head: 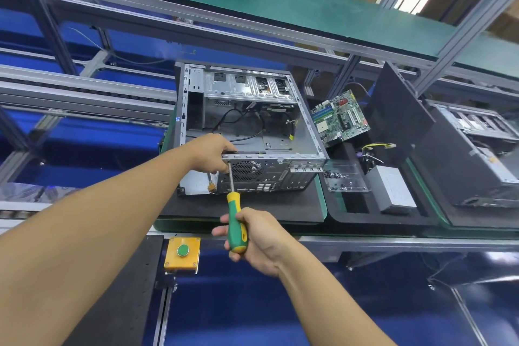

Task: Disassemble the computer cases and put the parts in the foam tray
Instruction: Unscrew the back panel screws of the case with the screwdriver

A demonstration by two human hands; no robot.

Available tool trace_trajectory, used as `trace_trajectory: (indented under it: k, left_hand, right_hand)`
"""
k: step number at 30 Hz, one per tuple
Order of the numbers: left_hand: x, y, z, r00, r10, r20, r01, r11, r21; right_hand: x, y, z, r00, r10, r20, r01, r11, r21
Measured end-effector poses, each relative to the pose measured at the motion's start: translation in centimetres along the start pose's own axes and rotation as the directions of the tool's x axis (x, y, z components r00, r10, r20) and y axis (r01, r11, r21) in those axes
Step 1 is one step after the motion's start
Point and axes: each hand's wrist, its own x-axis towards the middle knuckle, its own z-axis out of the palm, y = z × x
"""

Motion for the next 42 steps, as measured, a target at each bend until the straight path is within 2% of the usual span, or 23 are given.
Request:
trace_trajectory:
  k: [5,7,14,17,20,22,23,26,29,31,33,35,37,38,40,42]
  left_hand:
    - [-0.1,0.1,-0.1,1.0,0.007,0.003,-0.007,1.0,-0.001]
    - [-0.1,0.1,-0.1,1.0,0.012,0.008,-0.012,1.0,-0.011]
    - [-0.1,0.2,-0.1,1.0,0.009,-0.011,-0.009,1.0,0.001]
    - [-0.1,0.0,0.0,1.0,0.012,-0.01,-0.012,1.0,0.004]
    - [0.1,0.0,0.1,1.0,0.016,-0.023,-0.016,1.0,0.014]
    - [0.1,0.0,0.1,0.999,0.013,-0.03,-0.012,1.0,0.016]
    - [0.1,-0.1,0.1,0.999,0.009,-0.032,-0.009,1.0,0.017]
    - [0.1,-0.2,0.1,0.999,0.009,-0.039,-0.008,1.0,0.01]
    - [0.2,-0.1,0.2,0.999,0.013,-0.035,-0.013,1.0,0.0]
    - [0.2,-0.1,0.2,0.999,0.011,-0.032,-0.011,1.0,-0.005]
    - [0.2,-0.1,0.2,1.0,0.007,-0.025,-0.007,1.0,-0.009]
    - [0.1,-0.1,0.2,1.0,0.005,-0.029,-0.005,1.0,-0.005]
    - [0.1,-0.1,0.1,0.999,0.011,-0.037,-0.011,1.0,0.001]
    - [0.1,-0.1,0.1,0.999,0.013,-0.038,-0.013,1.0,0.0]
    - [0.0,0.0,0.1,0.999,0.011,-0.037,-0.011,1.0,-0.004]
    - [0.1,0.0,0.1,0.999,0.004,-0.041,-0.004,1.0,0.002]
  right_hand:
    - [0.5,1.5,0.2,0.962,-0.238,-0.134,0.191,0.937,-0.293]
    - [0.7,1.9,0.2,0.942,-0.278,-0.186,0.21,0.924,-0.32]
    - [0.6,1.5,0.2,0.994,-0.099,-0.044,0.096,0.993,-0.075]
    - [0.3,0.7,-0.1,0.995,0.003,0.097,-0.013,0.995,0.1]
    - [0.2,1.0,-0.8,0.98,-0.029,0.199,-0.007,0.984,0.18]
    - [0.3,1.5,-1.1,0.977,-0.087,0.195,0.052,0.982,0.181]
    - [0.4,1.7,-1.2,0.978,-0.132,0.162,0.111,0.985,0.133]
    - [0.6,2.7,-0.8,0.955,-0.296,-0.006,0.289,0.938,-0.193]
    - [0.6,3.5,0.1,0.893,-0.425,-0.147,0.342,0.855,-0.39]
    - [0.7,3.8,0.6,0.879,-0.436,-0.191,0.322,0.84,-0.437]
    - [0.9,3.6,1.0,0.914,-0.351,-0.203,0.272,0.902,-0.335]
    - [0.9,2.9,1.1,0.97,-0.194,-0.148,0.186,0.98,-0.068]
    - [0.6,2.0,0.7,0.998,-0.054,0.016,0.049,0.973,0.227]
    - [0.4,1.7,0.5,0.994,-0.017,0.11,-0.018,0.951,0.308]
    - [0.2,1.5,0.1,0.975,-0.007,0.221,-0.079,0.924,0.375]
    - [0.2,1.8,-0.1,0.974,-0.04,0.223,-0.055,0.912,0.406]
